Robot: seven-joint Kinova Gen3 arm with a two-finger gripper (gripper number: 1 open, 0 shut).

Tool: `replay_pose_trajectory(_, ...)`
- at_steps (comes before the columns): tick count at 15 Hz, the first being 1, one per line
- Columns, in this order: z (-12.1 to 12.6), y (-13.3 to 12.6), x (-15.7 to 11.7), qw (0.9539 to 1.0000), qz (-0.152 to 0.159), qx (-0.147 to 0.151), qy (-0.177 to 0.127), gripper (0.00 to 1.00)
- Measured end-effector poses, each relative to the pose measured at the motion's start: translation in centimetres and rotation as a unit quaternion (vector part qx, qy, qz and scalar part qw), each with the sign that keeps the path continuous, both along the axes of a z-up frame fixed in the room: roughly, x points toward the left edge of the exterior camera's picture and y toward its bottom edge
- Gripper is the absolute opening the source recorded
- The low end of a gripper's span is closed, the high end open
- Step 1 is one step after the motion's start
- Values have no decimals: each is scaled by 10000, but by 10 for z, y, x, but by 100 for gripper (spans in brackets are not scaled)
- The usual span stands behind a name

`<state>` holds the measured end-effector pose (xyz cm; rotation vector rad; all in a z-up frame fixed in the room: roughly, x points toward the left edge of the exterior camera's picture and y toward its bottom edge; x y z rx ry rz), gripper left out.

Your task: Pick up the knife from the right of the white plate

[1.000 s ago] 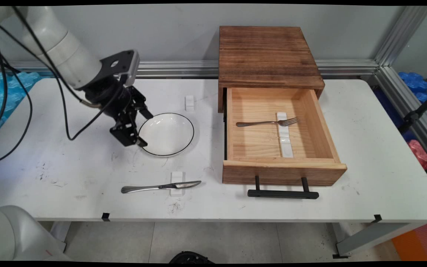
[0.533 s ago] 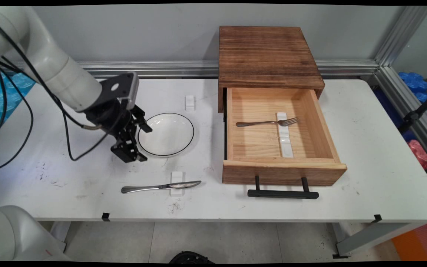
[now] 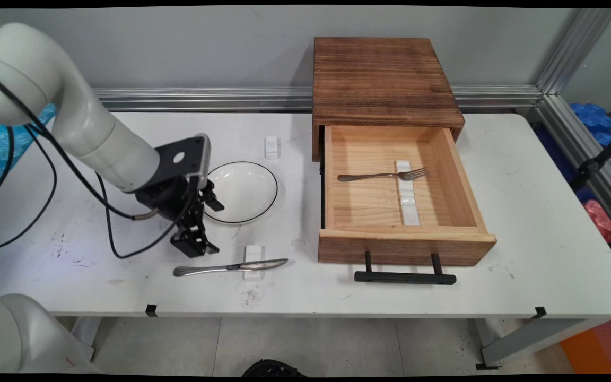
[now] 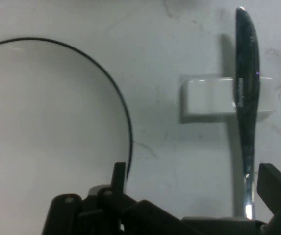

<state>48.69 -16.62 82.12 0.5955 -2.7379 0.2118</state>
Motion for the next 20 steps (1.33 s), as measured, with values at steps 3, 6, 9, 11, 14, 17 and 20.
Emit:
replay_pose_trajectory(3, -6, 7, -10, 10000, 9, 34, 3, 100)
replay_pose_trajectory(6, -11, 14, -21, 10000, 19, 74, -1, 100)
replay_pose_trajectory(9, -15, 20, -27, 9999, 31, 98, -10, 100)
replay_pose_trajectory(11, -18, 22, -31, 9999, 43, 114, -4, 100)
replay_pose_trajectory(14, -23, 25, -34, 9999, 55, 128, 14, 100)
replay_pose_trajectory(17, -28, 26, -36, 9998, 76, 155, 28, 100)
replay_pose_trajectory(20, -34, 26, -35, 9998, 105, 179, 30, 100)
